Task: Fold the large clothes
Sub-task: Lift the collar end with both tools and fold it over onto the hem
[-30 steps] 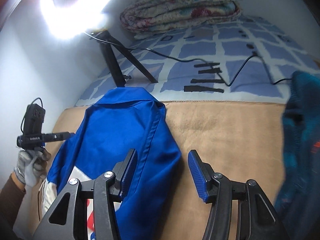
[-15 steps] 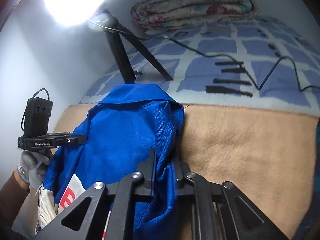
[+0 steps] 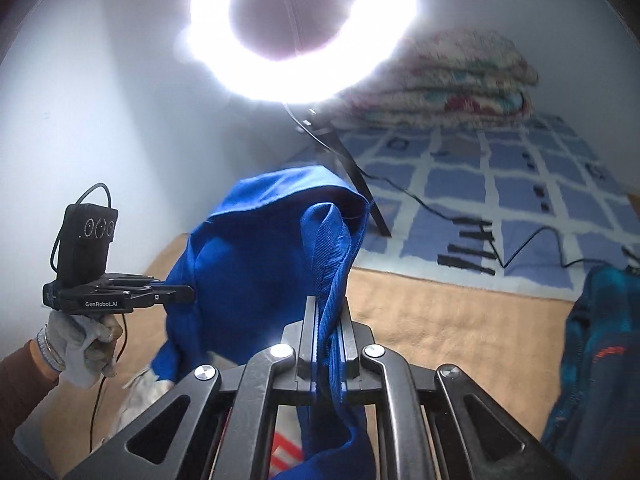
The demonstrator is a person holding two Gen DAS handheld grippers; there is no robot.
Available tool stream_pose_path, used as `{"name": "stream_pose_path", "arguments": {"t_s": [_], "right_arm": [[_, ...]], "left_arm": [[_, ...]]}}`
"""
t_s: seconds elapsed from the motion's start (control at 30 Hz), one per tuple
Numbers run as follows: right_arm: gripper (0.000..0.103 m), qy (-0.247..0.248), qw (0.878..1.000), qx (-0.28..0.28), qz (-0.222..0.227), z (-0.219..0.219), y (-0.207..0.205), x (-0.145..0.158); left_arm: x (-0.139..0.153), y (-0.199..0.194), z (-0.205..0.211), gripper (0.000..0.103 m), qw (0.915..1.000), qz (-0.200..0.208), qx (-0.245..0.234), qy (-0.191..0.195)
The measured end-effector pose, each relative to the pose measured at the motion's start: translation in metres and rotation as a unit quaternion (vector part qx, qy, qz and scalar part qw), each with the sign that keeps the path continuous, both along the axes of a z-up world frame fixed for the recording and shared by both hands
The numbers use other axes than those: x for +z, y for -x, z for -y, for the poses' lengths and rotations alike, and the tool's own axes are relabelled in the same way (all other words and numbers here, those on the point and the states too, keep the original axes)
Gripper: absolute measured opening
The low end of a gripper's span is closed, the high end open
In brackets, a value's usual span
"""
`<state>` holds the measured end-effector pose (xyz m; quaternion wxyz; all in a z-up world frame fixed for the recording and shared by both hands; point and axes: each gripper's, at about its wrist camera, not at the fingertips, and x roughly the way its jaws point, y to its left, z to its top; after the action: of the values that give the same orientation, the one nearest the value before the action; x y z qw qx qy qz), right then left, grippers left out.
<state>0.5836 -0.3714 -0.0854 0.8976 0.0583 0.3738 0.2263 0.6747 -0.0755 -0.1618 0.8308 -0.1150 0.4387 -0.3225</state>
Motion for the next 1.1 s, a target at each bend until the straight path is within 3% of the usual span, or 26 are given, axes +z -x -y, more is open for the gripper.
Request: {"name": "stream_pose_path", "arguments": {"t_s": [0.13, 0.37, 0.63, 0.83, 1.1], "right_arm": [[0.004, -0.005, 1.000, -0.001, 0.012, -0.001, 0.029, 0.022], [0.004, -0.012, 0.999, 0.003, 0.029, -0.003, 0.100, 0.059], [0.003, -0.016, 0.999, 0.001, 0.028, -0.003, 0.193, 0.070], [0.003, -0.017, 1.000, 0.000, 0.017, -0.004, 0.266, 0.059], [0.003, 0.026, 1.000, 0.001, -0.017, -0.020, 0.351, 0.007]], "left_arm": [[0.022, 0.035, -0.009, 0.005, 0.9999, 0.007, -0.001, 0.013], [0.066, 0.111, -0.013, 0.005, 0.9993, 0.034, -0.011, 0.002], [0.093, 0.206, -0.014, 0.004, 0.9985, 0.050, -0.020, -0.001], [0.080, 0.272, -0.020, 0.004, 0.9986, 0.046, -0.024, -0.011], [0.022, 0.335, -0.031, 0.004, 0.9995, 0.008, -0.015, -0.027]]}}
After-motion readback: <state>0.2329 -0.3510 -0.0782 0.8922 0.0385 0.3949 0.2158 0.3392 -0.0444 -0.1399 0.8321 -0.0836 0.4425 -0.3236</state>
